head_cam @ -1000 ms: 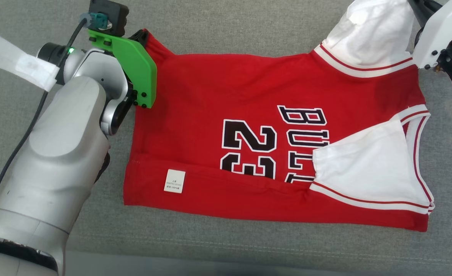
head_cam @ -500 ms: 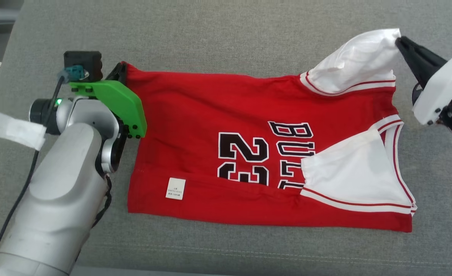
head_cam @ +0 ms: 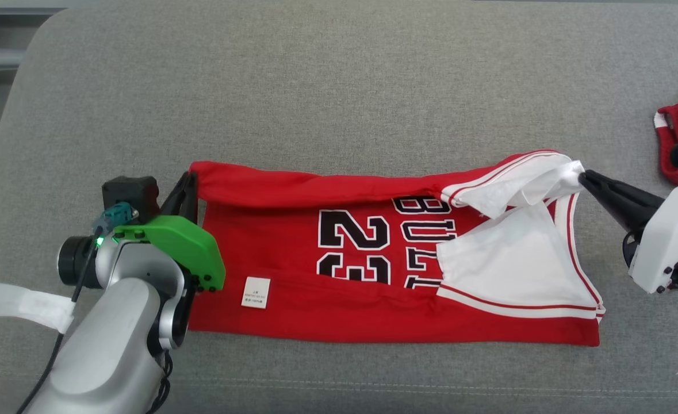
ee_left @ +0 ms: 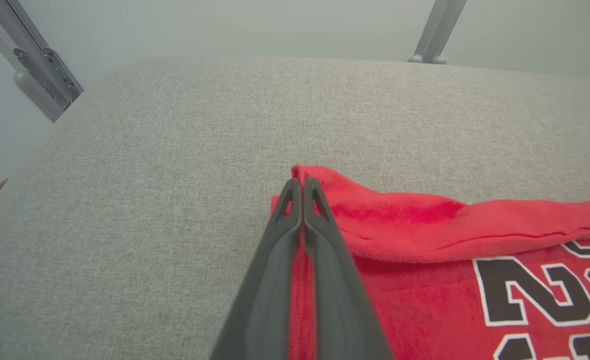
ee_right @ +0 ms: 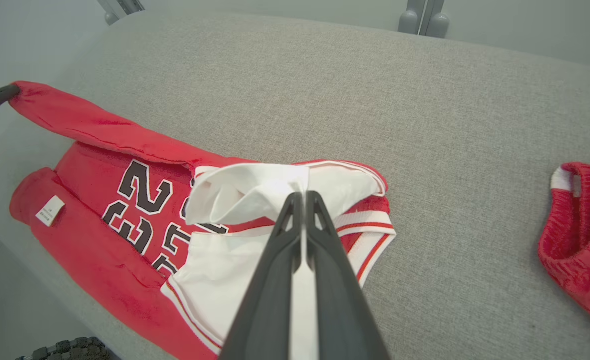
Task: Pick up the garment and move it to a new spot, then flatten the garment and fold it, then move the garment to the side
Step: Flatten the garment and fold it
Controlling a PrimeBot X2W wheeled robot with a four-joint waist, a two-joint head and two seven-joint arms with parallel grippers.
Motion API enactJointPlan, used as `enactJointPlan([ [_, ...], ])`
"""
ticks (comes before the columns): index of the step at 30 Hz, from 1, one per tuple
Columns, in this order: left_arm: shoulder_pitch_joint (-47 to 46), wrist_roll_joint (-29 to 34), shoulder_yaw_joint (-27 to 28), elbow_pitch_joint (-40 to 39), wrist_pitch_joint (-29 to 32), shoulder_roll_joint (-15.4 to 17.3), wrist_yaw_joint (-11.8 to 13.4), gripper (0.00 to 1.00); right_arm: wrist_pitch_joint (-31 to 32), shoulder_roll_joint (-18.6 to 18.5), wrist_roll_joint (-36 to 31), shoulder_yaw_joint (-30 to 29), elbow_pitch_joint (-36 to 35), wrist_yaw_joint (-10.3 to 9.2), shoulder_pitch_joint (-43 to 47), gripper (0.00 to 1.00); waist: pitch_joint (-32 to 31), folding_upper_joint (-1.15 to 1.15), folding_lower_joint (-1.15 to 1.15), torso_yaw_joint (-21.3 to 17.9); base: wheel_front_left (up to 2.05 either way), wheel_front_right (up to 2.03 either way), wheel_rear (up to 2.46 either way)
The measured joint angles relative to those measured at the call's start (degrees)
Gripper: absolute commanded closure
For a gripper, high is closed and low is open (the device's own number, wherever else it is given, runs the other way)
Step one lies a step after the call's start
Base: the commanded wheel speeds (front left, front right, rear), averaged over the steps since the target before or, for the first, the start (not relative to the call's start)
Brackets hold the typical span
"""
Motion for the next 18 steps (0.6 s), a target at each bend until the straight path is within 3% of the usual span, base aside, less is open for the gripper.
enactJointPlan([
  [13,6.8,-1.3,-1.5,-0.4,3.2,0.5,2.7,1.00,7.3,-0.4,5.0,2.0,-1.8,0.00,6.7,1.00,-2.3,0.00,0.00,-0.1,0.00,0.00,0.00],
  [18,9.0,-2.8,-1.0,0.0,3.5,-0.1,3.3,1.00,10.4,-0.2,6.0,0.0,-2.2,0.00,9.8,1.00,-3.5,0.00,0.00,-0.3,0.00,0.00,0.00],
])
